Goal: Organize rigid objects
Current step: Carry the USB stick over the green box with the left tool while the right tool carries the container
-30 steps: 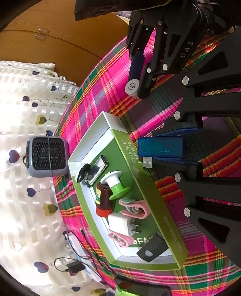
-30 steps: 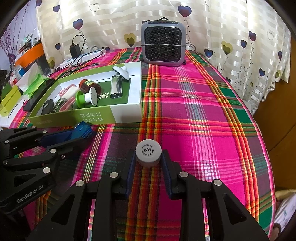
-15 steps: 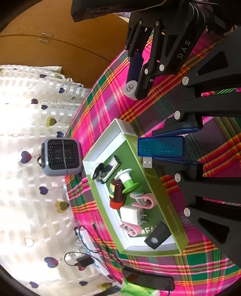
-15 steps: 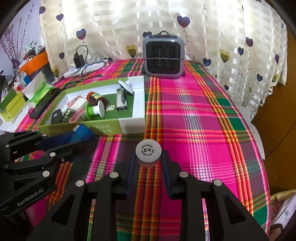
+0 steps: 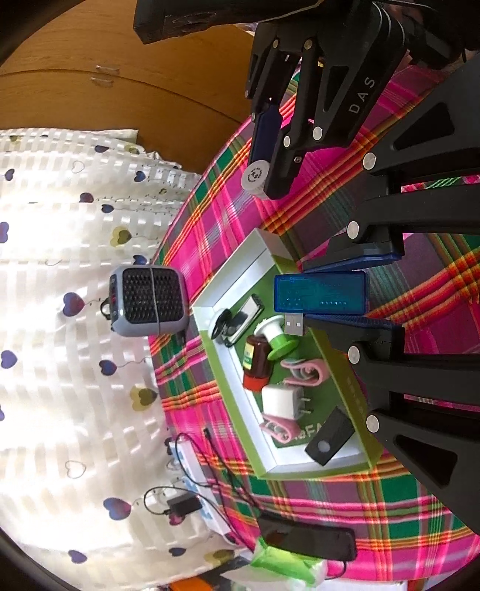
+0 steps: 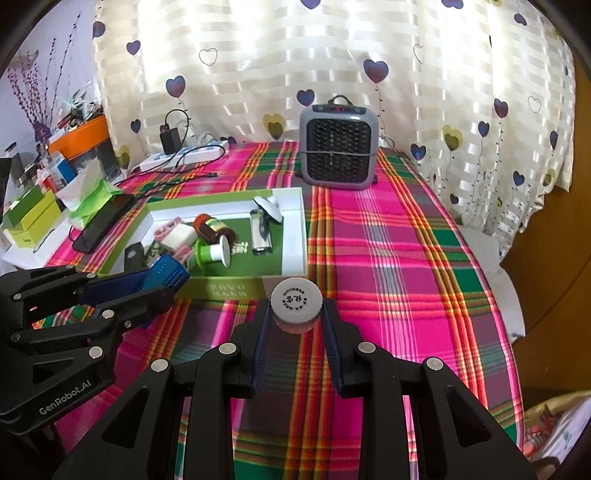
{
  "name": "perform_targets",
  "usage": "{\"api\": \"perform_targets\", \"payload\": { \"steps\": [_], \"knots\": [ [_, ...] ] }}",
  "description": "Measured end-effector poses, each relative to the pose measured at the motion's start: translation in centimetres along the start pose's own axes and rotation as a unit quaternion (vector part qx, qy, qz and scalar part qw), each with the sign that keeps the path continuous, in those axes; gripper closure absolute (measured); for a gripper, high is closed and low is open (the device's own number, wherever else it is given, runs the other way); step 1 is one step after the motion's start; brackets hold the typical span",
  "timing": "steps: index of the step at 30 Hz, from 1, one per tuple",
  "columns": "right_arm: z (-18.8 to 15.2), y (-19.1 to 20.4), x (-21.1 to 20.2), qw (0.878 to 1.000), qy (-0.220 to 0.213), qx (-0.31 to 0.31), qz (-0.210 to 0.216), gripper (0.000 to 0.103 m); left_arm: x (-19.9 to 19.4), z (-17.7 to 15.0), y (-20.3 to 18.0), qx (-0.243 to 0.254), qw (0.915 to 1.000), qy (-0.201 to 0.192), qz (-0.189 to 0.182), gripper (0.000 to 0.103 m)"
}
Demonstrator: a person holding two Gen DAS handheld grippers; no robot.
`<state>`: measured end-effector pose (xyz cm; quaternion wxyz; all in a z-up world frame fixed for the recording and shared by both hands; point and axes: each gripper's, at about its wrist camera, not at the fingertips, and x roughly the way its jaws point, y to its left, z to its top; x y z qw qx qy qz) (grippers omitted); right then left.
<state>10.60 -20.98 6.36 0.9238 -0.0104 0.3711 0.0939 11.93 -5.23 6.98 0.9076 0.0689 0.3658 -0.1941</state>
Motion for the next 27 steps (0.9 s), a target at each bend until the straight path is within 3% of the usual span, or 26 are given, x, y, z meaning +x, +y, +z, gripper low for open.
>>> {"api": "perform_targets", "payload": {
  "steps": [27],
  "knots": [
    [3.2,2.7,1.4,1.000,-0.015,-0.019,0.018,0.074,0.1,1.8,4.7,-0.029,0.9991,-0.012,0.027,0.082]
  ]
}}
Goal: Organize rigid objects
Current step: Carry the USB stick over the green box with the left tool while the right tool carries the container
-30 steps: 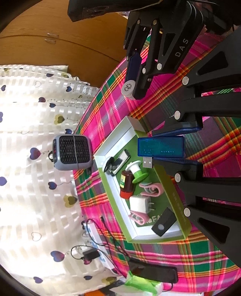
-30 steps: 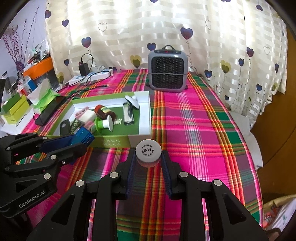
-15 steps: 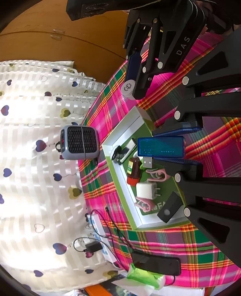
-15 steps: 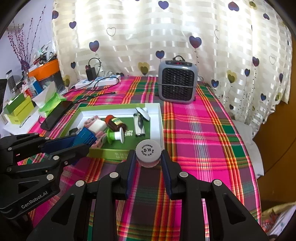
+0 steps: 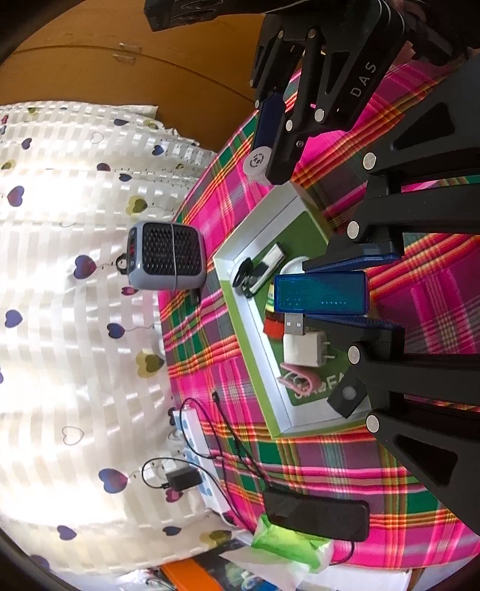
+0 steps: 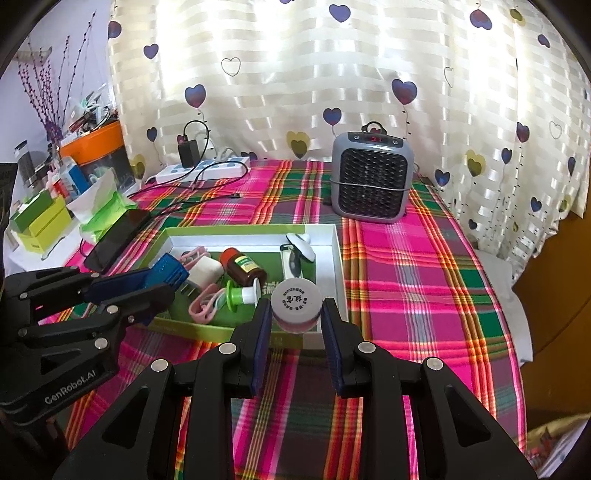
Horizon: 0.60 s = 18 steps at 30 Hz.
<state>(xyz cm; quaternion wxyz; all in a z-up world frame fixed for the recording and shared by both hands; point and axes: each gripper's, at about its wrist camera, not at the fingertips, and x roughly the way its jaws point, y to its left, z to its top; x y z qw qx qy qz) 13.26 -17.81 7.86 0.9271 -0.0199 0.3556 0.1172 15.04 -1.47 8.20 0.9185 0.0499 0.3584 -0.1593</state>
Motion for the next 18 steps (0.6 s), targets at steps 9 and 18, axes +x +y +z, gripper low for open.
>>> {"api": "perform_targets", "payload": {
  "steps": [9,18],
  "knots": [
    [0.8,0.0,1.4,1.000,0.004,-0.001,0.004,0.074,1.5,0.9,1.5,-0.009,0.9999,0.005,0.003,0.082],
    [1.4,-0.4,3.5,1.000,0.017,0.001,0.014,0.074,3.8,1.6,3.4,-0.028,0.9995,0.016,0.003,0.082]
  ]
}}
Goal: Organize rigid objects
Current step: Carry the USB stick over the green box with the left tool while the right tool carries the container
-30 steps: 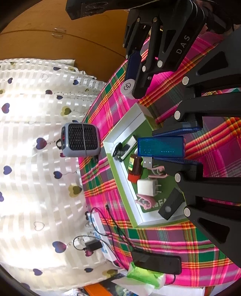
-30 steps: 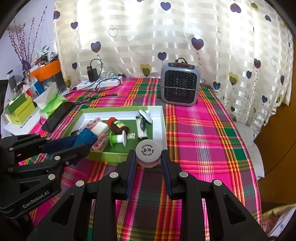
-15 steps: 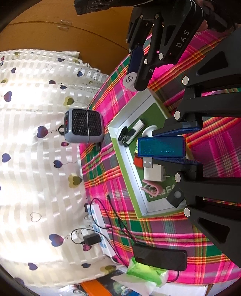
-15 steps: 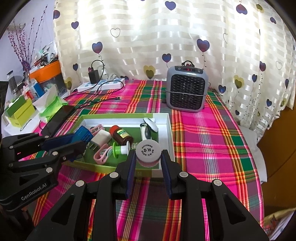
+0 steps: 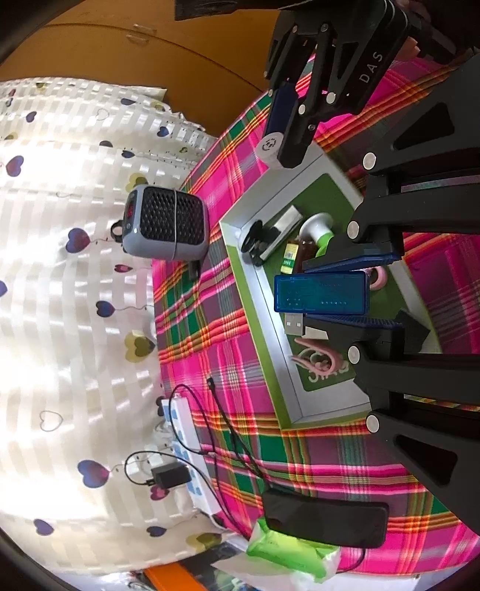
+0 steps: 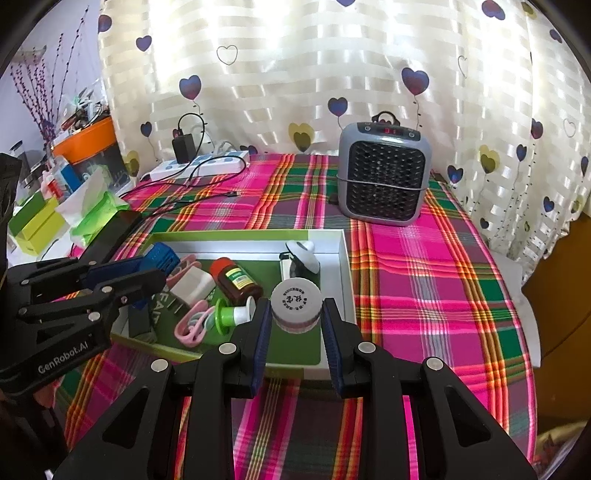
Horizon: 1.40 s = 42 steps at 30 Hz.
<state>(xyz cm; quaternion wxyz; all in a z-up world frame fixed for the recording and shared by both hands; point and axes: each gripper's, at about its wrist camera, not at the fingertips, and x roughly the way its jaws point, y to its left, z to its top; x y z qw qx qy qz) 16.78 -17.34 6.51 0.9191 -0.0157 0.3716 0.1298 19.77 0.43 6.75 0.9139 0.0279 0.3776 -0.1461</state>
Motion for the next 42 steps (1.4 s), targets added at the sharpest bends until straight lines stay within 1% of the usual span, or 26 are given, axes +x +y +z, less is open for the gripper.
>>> {"api": "perform_targets", "payload": {
  "steps": [8,17,25,42],
  "knots": [
    [0.2,-0.7,1.9,1.000,0.019,0.004,0.003,0.074,1.8,0.7,1.5,-0.015,0.9998,0.009,0.007,0.082],
    [0.3,-1.1,3.6,0.999,0.035,0.005,0.006,0.074,2.8,1.2,3.5,-0.031,0.9992,0.012,0.020,0.082],
    [0.2,-1.2,4.8,0.999,0.052,0.003,0.001,0.074,3.8,0.7,4.3,-0.040,0.9986,0.024,0.025,0.082],
    [0.0,-1.2,6.2,0.998,0.064,0.002,-0.005,0.074,5.4,0.0,4.7,-0.045,0.9977,0.044,0.024,0.082]
  ]
}}
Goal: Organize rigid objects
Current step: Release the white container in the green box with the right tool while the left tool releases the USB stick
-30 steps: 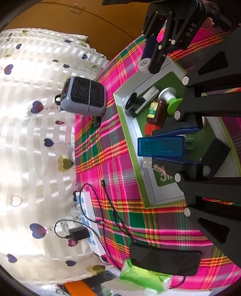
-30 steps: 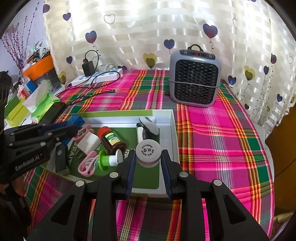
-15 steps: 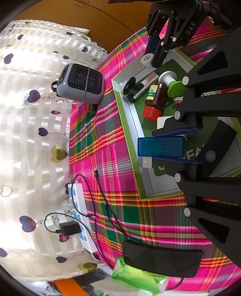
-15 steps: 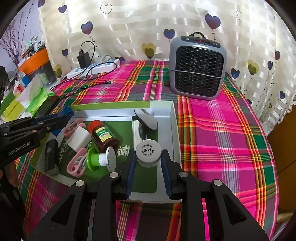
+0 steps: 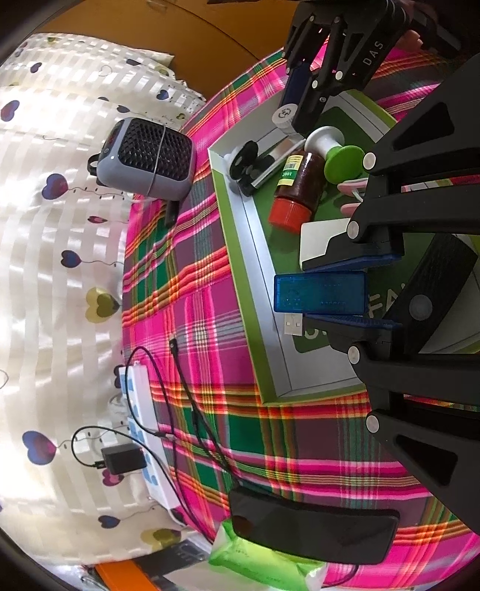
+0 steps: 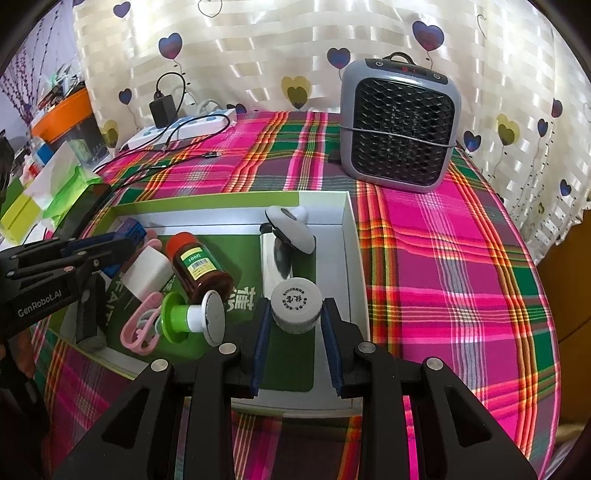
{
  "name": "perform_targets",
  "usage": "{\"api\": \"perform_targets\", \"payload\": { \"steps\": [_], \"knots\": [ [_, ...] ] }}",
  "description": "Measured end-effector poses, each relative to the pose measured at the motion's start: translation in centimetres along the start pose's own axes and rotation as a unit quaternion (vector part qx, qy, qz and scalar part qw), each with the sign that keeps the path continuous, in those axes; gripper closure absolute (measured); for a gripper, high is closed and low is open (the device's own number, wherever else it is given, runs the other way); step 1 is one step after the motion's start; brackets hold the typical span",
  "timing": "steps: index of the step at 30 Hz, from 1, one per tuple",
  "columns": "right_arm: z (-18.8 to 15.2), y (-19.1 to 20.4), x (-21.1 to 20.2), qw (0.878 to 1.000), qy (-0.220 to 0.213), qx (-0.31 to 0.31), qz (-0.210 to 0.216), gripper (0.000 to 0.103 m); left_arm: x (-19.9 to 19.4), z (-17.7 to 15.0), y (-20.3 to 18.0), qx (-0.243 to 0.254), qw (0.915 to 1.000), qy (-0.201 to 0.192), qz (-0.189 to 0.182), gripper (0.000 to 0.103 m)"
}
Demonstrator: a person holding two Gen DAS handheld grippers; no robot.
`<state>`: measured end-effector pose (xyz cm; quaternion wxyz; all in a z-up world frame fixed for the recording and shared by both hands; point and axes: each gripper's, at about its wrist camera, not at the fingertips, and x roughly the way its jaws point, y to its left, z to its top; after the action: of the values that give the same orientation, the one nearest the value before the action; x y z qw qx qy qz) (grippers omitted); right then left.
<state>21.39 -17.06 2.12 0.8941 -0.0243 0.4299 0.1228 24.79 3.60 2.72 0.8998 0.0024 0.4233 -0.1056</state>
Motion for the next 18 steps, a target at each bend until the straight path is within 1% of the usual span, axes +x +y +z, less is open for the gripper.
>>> {"api": "perform_targets", "payload": {
  "steps": [18],
  "knots": [
    [-0.14,0.23,0.21,1.000,0.001,-0.003,0.006,0.074,0.00,-0.01,0.29,-0.006,1.0000,0.001,0.004,0.082]
  ]
}}
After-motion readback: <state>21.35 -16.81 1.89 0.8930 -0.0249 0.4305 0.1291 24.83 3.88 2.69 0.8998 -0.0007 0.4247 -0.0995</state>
